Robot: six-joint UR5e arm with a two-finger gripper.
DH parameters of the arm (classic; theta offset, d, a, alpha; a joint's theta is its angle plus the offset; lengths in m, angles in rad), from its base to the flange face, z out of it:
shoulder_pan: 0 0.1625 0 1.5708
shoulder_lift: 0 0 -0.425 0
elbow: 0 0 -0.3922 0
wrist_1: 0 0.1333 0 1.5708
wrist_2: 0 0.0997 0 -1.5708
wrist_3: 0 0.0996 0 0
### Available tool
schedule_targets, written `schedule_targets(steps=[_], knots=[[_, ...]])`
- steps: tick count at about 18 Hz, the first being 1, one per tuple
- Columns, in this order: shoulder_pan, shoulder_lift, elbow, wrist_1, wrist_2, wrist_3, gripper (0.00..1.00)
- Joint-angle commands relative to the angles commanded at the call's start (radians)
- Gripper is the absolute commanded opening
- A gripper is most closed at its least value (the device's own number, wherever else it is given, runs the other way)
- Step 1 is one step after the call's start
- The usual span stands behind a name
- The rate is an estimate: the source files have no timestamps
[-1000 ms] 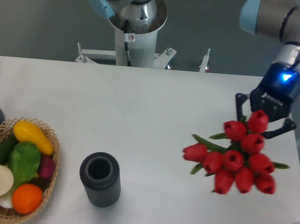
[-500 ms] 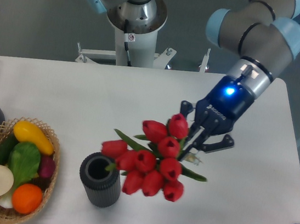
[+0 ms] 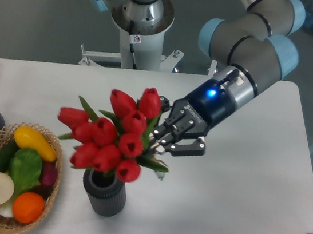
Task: Insert the flowers into the vase
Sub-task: 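Carry the tulip bouquet over the black vase, stems above its opening, then lower the tulip stems into the black vase opening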
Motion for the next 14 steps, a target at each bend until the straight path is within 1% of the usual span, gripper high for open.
schedule_targets(steps=[3,6,8,14], knots=[[-0.011,0.0,-0.02,0.0,-0.049,0.002,0.12],[-0.04,-0.018,-0.022,0.0,-0.058,0.072,0.12],[-0.046,-0.026,-0.028,0.0,-0.081,0.081,0.12],[-0.051,-0.011,-0.098,0.0,-0.088,0.086,0.1]])
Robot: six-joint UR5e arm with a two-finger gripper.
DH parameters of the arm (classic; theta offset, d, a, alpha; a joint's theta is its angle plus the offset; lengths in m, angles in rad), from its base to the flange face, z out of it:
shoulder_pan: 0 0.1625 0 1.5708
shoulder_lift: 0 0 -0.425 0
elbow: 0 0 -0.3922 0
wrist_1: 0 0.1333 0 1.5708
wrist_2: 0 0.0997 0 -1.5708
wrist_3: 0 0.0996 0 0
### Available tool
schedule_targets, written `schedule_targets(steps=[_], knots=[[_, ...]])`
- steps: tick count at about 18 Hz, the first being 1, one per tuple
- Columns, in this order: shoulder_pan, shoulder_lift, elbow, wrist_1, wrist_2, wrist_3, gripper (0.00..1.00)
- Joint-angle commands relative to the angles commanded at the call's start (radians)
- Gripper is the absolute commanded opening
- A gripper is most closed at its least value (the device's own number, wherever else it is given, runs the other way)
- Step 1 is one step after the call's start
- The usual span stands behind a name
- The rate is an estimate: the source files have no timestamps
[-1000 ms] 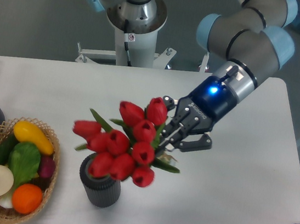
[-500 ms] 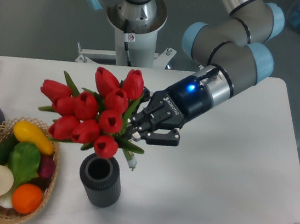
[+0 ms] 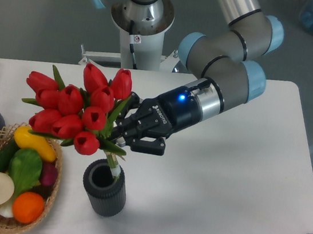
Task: Insert the flowers into the vase
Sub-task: 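Lower the tulip stems into the black vase opening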
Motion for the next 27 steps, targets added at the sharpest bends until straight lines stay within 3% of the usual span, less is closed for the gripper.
schedule_targets(steps=[4,27], knots=[[-0.002,0.0,-0.032,0.0,-0.026,0.037,0.1],[-0.008,-0.063,-0.019,-0.002,-0.028,0.037,0.09]])
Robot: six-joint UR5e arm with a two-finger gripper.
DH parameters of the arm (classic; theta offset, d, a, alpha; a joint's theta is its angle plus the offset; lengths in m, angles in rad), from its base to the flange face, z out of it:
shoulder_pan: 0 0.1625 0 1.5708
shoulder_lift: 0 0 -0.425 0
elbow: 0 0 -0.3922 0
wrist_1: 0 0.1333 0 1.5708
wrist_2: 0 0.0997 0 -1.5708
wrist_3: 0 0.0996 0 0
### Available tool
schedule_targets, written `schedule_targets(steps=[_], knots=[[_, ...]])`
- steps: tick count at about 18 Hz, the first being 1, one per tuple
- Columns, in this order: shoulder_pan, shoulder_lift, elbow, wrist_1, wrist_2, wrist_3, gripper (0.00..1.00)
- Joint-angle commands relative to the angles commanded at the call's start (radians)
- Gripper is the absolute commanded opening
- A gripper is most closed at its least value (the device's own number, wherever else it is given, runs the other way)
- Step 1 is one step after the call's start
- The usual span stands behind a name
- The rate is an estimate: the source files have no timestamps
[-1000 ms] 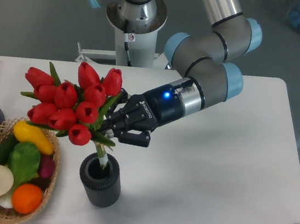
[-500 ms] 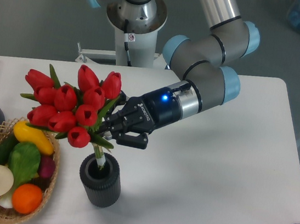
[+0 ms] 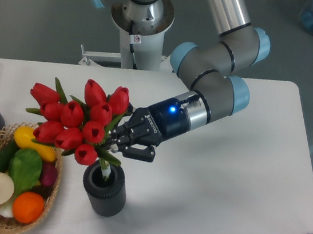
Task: Insert the flowers into the vase
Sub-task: 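Lower the tulip stems into the black vase opening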
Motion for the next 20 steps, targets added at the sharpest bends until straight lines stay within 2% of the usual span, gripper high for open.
schedule_targets(steps=[12,20], knots=[[-0.002,-0.026,0.012,0.002,0.009,0.002,0.09],[-0.015,-0.026,-0.018,0.002,0.011,0.0,0.09]])
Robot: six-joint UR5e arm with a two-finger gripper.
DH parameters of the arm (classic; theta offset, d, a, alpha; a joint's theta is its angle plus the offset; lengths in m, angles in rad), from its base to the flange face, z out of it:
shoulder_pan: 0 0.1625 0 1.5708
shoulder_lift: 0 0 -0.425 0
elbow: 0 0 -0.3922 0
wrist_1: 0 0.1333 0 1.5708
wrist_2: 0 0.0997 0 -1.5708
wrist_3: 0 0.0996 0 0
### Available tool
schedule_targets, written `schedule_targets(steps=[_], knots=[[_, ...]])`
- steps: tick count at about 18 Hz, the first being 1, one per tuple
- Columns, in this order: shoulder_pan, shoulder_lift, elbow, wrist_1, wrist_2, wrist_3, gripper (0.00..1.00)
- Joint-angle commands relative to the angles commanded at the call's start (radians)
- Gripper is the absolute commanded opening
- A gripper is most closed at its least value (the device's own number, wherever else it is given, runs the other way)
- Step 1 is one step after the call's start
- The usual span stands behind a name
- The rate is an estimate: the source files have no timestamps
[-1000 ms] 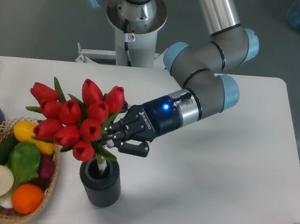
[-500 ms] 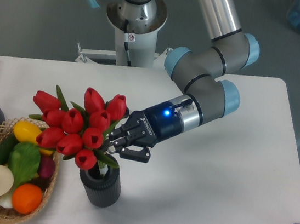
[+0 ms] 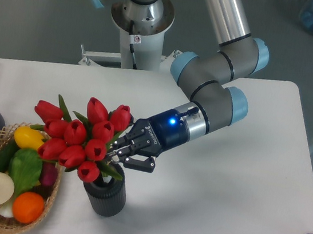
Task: Insert the flowers into the vase
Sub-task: 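Lower the tulip stems into the black vase opening, then push the bouquet further down into the vase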
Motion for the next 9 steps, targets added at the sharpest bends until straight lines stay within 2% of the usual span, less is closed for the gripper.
schedule_targets(steps=[9], knots=[[-0.006,-0.018,-0.017,0.0,-0.002,0.002,0.09]])
